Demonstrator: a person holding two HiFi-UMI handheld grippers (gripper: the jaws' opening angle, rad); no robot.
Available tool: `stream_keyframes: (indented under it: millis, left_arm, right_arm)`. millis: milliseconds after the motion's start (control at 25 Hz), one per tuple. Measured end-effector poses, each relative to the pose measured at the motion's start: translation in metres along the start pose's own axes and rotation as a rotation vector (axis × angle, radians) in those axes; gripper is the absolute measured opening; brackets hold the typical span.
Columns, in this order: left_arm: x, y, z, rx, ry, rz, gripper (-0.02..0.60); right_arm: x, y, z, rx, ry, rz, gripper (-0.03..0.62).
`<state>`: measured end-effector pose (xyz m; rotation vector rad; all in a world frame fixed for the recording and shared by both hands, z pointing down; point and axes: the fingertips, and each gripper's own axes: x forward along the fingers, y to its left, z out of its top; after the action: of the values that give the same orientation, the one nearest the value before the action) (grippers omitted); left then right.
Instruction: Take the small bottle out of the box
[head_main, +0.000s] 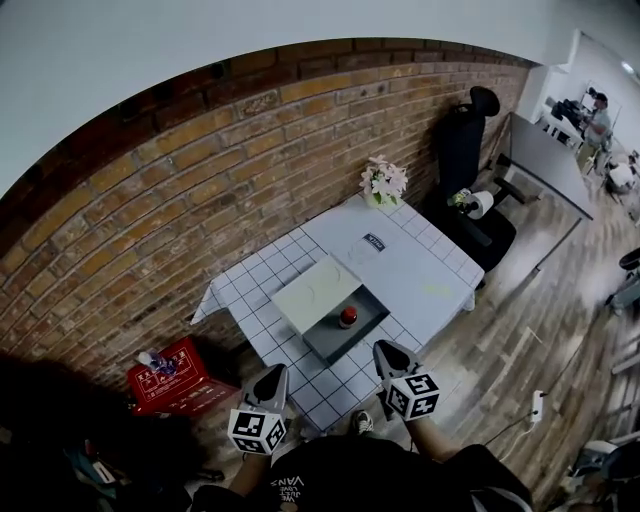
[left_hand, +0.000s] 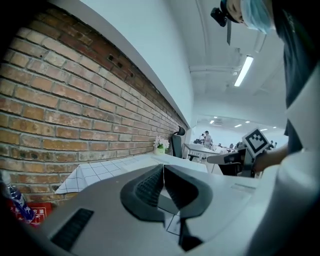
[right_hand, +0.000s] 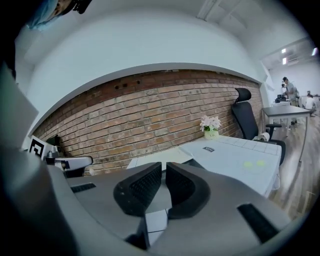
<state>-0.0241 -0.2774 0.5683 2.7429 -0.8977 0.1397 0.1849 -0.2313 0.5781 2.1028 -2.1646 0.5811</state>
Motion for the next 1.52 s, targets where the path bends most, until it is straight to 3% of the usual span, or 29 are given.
stream_keyframes:
  millis: [800, 840, 920, 1280, 1520]
  left_arm:
    - [0.004, -0.002, -0.007, -0.052, -0.033, 0.326, 0.012]
    - [0.004, -0.003, -0.006, -0.055, -0.036, 0.338, 0.012]
    - [0.002, -0.004, -0.007, -0.065, -0.037, 0.361, 0.012]
    - [-0.014, -0.003, -0.012, -0.088, -0.047, 0.455, 0.012]
    - [-0.025, -0.002, -0.017, -0.094, -0.043, 0.496, 0.012]
  right_arm:
    - [0.097, -0.024, -0.003, -0.192, 0.154, 0.288, 0.005]
    - [0.101, -0.025, -0.006, -0.2, 0.166, 0.297, 0.013]
    - [0.108, -0.026, -0.009, -0.21, 0.185, 0.312, 0.137]
    - [0.14, -0.021, -0.037, -0.29, 0.308, 0.373, 0.217]
    - [0.155, -0.024, -0.054, -0.352, 0.405, 0.362, 0.229]
